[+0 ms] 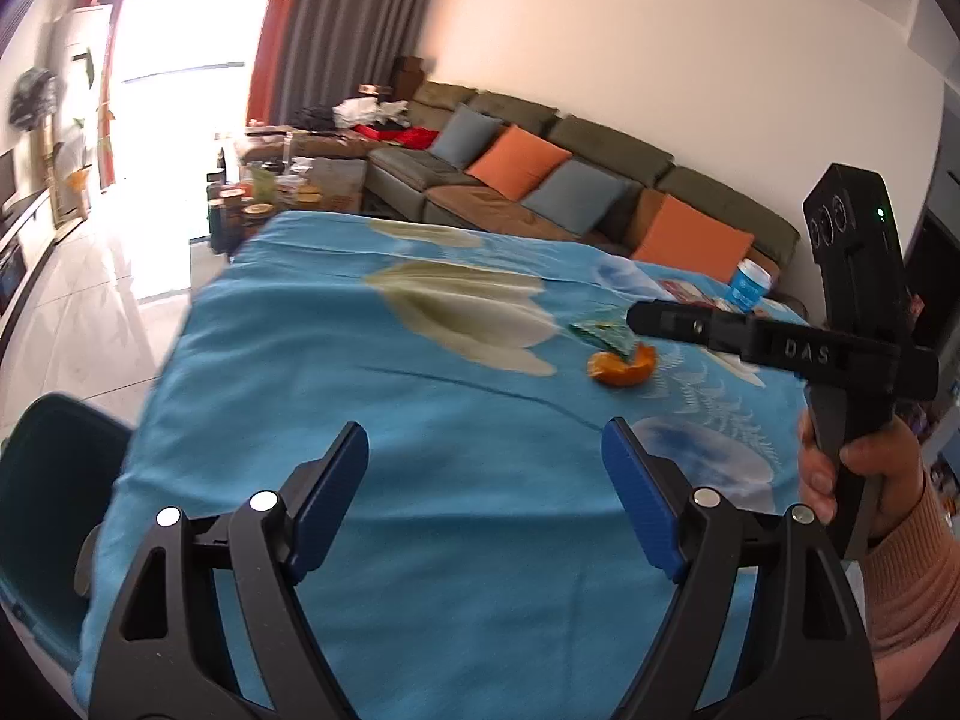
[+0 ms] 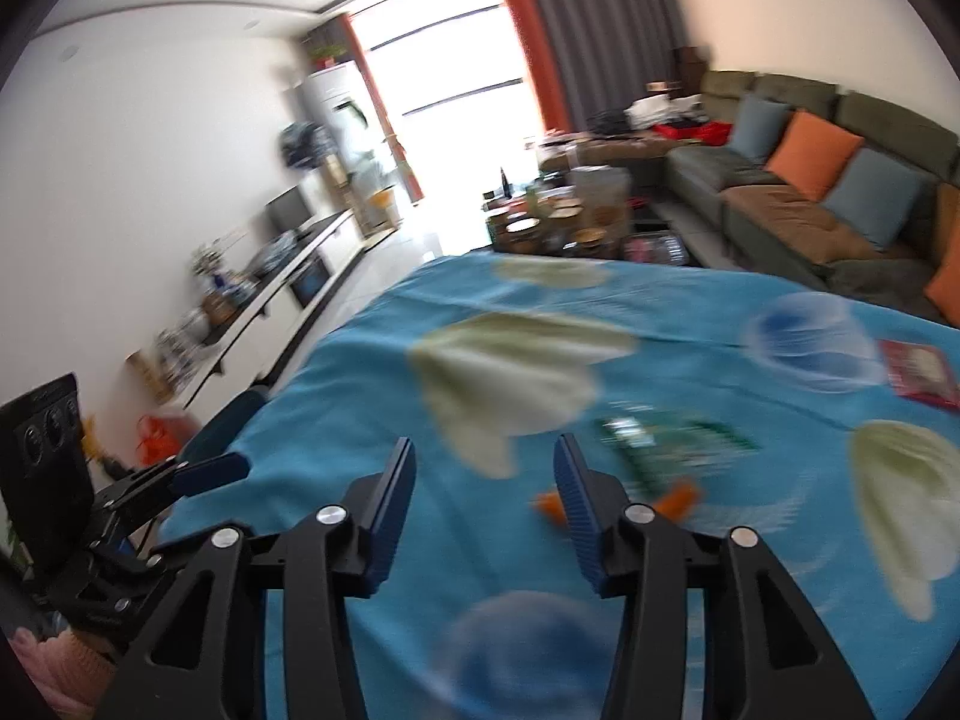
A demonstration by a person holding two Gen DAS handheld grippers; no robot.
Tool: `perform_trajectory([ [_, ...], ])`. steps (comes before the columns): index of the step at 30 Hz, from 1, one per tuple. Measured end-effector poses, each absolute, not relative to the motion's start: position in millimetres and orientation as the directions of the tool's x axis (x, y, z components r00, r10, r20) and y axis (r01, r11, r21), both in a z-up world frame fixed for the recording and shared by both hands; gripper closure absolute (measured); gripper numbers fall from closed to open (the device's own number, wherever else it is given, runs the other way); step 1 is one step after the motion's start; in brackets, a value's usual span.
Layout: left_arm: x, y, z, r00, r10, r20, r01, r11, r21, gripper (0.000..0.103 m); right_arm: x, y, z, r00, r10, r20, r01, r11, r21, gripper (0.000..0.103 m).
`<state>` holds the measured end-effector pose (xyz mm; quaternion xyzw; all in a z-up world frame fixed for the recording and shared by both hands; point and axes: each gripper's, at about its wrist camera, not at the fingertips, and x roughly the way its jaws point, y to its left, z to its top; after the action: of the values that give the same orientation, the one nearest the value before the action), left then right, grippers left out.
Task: Collect trash
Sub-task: 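Move both open grippers back over the remaining trash on the bed, then grasp the orange peel with the left gripper while the right grasps the clear green-edged wrapper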
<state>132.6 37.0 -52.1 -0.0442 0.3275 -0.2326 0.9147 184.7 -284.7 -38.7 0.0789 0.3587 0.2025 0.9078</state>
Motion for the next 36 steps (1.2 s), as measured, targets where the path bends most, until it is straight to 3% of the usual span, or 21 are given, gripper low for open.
perform_trajectory([
  [9, 156.3, -22.2, -54.5, 0.617, -0.489, -0.616, 0.472, 0.857, -0.208, 0.028, 213.3, -329.1, -50.5, 0.692, 0.326, -0.644, -0.222, 0.945, 0.24, 0.048],
  [24, 198.7, -79.1, -68.1, 0.507, -0.513, -0.693, 0.517, 0.824, -0.232, 0.041, 237.4, -337.1, -72.3, 0.635, 0.328, -0.699, -0.274, 0.942, 0.192, 0.045],
  [26, 208.1, -82.9, -72.0, 0.487, -0.518, -0.703, 0.513, 0.821, -0.25, 0.042, 237.8, -338.6, -73.8, 0.625, 0.337, -0.704, -0.281, 0.939, 0.199, 0.048],
  [29, 218.2, -87.9, -79.0, 0.458, -0.523, -0.719, 0.505, 0.819, -0.274, 0.045, 238.5, -339.5, -74.7, 0.613, 0.351, -0.707, -0.294, 0.933, 0.208, 0.063],
  [32, 224.6, -93.4, -84.2, 0.438, -0.529, -0.727, 0.506, 0.813, -0.287, 0.046, 238.4, -342.1, -75.6, 0.608, 0.359, -0.708, -0.301, 0.93, 0.213, 0.067],
  [33, 226.4, -94.9, -85.4, 0.432, -0.531, -0.729, 0.507, 0.811, -0.292, 0.048, 238.1, -343.0, -75.6, 0.605, 0.364, -0.708, -0.303, 0.928, 0.218, 0.072],
  [36, 230.6, -100.0, -89.6, 0.407, -0.54, -0.737, 0.514, 0.802, -0.304, 0.06, 237.2, -344.4, -75.7, 0.601, 0.374, -0.706, -0.312, 0.923, 0.223, 0.073],
])
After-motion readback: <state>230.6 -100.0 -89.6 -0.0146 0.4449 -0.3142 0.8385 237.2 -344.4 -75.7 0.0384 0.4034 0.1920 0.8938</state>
